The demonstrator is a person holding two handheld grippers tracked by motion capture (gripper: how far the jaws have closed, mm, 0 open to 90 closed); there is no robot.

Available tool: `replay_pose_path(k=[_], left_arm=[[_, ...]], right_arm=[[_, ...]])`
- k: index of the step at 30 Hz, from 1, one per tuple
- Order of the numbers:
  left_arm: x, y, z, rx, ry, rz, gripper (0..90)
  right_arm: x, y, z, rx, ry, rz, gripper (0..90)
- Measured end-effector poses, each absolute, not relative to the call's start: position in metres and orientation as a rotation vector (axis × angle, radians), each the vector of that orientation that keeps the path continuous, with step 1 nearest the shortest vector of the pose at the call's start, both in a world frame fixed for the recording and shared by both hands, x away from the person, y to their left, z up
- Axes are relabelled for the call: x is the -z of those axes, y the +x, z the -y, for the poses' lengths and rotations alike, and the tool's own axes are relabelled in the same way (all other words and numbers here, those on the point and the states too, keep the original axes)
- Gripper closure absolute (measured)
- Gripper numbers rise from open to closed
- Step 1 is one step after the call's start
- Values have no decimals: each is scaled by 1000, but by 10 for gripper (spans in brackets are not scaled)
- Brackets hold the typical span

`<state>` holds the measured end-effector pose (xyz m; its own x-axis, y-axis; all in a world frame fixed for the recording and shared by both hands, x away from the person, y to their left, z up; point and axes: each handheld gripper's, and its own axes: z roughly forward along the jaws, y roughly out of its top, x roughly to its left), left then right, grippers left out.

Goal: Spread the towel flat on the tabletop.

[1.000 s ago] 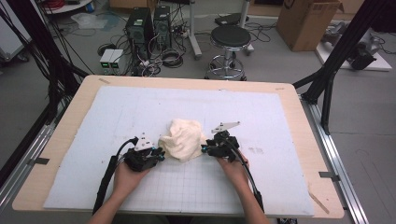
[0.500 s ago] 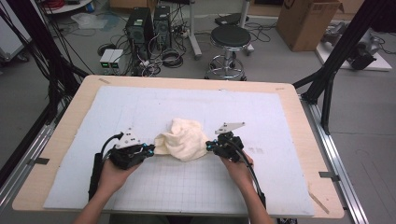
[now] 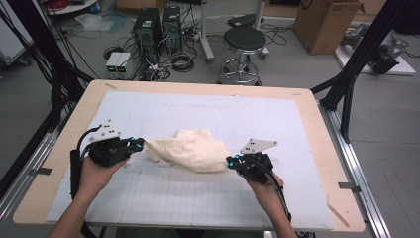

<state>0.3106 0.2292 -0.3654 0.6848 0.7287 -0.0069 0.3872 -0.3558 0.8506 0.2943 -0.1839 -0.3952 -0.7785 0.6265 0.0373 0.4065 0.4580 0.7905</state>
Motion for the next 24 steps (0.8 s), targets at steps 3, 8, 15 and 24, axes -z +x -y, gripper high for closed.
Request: replay_pose_path(k=[3,8,15,24], left_arm=[[379,324,-221,-475,2026,-899,845],[400,349,-212,-462,2013,-976,822],[395,346,-223,-461,2014,-953,681],[384,305,-232,-449,1949,-844,668]], right_arm=[[408,304,183,-1174,940,-2484,888],[417,317,179,-1118,959,-2489,887],[428,329,183,-1108,1034,-2496,886],[427,326,180,-1111,1009,-2488,885]])
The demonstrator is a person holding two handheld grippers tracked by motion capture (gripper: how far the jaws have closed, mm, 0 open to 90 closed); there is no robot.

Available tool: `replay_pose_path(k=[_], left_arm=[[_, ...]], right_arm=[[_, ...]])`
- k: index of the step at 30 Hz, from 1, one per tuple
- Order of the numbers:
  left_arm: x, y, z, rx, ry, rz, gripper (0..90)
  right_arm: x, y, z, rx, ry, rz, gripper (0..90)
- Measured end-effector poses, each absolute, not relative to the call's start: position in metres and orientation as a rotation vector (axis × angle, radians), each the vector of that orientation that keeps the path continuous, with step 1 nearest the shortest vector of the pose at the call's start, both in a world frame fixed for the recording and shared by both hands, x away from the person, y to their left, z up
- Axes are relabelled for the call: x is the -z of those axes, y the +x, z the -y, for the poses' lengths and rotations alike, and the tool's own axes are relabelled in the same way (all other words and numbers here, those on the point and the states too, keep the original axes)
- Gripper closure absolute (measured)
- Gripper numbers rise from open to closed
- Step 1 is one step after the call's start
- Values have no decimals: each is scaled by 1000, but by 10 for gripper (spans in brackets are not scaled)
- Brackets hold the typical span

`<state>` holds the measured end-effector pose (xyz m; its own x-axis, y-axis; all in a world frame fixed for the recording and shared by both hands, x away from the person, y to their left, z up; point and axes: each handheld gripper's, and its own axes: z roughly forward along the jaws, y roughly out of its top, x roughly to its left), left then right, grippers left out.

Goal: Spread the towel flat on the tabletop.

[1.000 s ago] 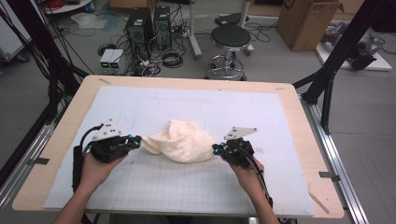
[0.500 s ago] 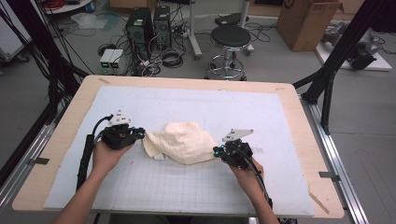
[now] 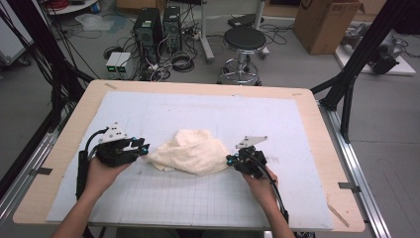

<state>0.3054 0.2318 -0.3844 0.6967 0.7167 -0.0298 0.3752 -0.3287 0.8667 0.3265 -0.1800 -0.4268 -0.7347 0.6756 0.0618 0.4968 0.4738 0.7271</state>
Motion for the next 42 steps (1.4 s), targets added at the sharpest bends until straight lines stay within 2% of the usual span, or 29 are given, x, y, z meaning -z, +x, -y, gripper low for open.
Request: replay_pose_path(k=[14,19,24,27,31,34,37,38,39,40,42], left_arm=[[405,256,-225,-368,1931,-736,672],[417,258,-209,-343,2014,-714,686],[428,271,-192,-376,2105,-714,699],[433,280,-187,-372,2120,-748,699],[436,287,-182,-379,2164,-771,703],[440,290,-178,-390,2199,-786,732],[441,291,-177,-386,2190,-786,780],[440,291,-176,-395,2197,-774,809],[440,290,-175,-399,2201,-769,859],[440,290,-175,-404,2206,-763,859],[440,289,-174,-408,2207,-756,871]], right_arm=[[426,326,180,-1131,1000,-2493,882],[427,325,178,-1131,984,-2496,882],[427,326,178,-1148,979,-2499,870],[428,326,178,-1162,972,-2514,824],[432,328,175,-1188,967,-2555,695],[435,329,171,-1162,950,-2583,662],[440,331,168,-1127,938,-2591,685],[439,331,168,-1121,938,-2588,712],[439,330,168,-1118,940,-2588,785],[439,330,168,-1118,940,-2588,785],[440,331,168,-1136,935,-2602,866]])
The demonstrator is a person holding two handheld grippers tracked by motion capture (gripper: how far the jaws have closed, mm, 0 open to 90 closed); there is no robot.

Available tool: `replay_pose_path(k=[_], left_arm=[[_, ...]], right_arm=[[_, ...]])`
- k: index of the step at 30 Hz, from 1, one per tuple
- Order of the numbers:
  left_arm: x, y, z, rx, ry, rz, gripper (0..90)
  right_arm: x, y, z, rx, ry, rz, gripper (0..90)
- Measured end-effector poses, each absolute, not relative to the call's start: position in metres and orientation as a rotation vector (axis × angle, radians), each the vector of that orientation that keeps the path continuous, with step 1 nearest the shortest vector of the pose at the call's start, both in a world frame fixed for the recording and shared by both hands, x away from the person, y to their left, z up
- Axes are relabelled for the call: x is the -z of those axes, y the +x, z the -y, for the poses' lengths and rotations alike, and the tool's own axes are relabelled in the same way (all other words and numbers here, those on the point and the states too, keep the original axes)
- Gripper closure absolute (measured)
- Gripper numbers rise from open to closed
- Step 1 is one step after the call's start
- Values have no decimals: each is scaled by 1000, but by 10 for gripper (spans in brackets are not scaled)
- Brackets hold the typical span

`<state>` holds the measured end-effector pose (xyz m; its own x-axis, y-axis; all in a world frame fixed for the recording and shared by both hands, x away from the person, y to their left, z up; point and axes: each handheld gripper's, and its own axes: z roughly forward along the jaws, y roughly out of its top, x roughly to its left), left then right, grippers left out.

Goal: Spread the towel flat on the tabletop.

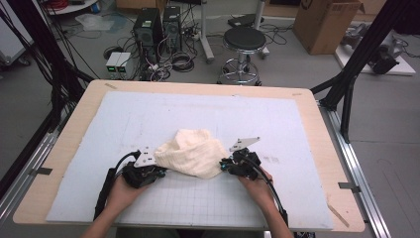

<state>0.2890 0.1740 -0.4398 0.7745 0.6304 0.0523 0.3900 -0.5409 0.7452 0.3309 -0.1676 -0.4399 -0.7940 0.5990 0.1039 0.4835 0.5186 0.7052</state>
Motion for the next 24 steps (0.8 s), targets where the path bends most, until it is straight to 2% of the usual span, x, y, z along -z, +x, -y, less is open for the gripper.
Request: replay_pose_path(k=[11,24], left_arm=[[421,261,-189,-367,2137,-678,883],[389,230,-223,-408,2080,-630,884]], right_arm=[[418,313,175,-1213,885,-2572,886],[401,275,181,-1266,817,-2563,886]])
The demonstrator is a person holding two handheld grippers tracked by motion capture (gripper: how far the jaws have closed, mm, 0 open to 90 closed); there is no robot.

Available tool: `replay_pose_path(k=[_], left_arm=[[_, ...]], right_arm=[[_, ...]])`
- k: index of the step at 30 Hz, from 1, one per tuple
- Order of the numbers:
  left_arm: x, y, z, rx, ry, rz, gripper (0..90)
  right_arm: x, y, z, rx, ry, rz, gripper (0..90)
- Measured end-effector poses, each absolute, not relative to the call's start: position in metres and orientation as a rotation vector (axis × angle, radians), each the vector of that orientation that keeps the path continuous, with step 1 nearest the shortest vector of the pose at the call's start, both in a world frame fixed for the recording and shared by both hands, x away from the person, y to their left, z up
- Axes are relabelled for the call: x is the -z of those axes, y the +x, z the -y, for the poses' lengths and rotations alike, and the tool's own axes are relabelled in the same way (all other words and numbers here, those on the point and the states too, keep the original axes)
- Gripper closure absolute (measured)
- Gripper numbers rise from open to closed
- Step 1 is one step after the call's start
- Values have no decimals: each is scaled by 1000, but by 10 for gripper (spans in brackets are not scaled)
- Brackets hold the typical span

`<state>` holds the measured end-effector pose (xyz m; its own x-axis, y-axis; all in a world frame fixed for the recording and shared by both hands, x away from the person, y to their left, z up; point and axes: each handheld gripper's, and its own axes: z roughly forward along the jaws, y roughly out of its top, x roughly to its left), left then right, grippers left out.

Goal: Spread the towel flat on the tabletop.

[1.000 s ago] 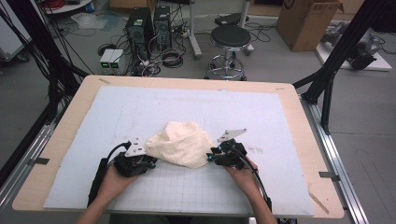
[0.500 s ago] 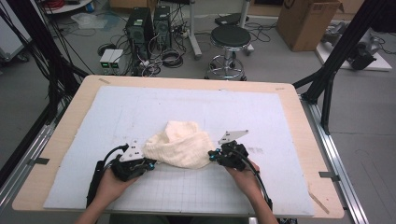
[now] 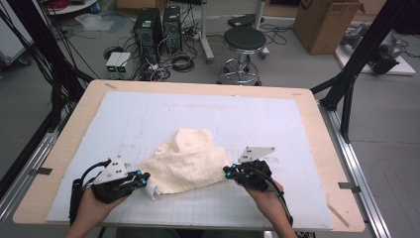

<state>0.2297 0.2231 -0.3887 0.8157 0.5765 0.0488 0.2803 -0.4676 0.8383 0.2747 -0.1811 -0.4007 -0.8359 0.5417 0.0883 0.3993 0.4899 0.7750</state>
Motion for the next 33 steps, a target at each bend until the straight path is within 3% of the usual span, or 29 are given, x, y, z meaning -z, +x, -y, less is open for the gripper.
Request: replay_pose_path(k=[8,10,14,23,33], left_arm=[[389,215,-237,-399,2080,-626,883],[392,215,-239,-390,2067,-629,877],[394,220,-241,-391,2035,-660,779],[400,266,-227,-376,1964,-733,686],[420,298,-216,-391,2028,-811,623]], right_arm=[[403,236,178,-1263,761,-2622,884],[403,229,179,-1277,745,-2631,833],[393,230,181,-1316,743,-2605,746],[387,286,164,-1251,778,-2526,676],[422,344,154,-1170,921,-2568,648]])
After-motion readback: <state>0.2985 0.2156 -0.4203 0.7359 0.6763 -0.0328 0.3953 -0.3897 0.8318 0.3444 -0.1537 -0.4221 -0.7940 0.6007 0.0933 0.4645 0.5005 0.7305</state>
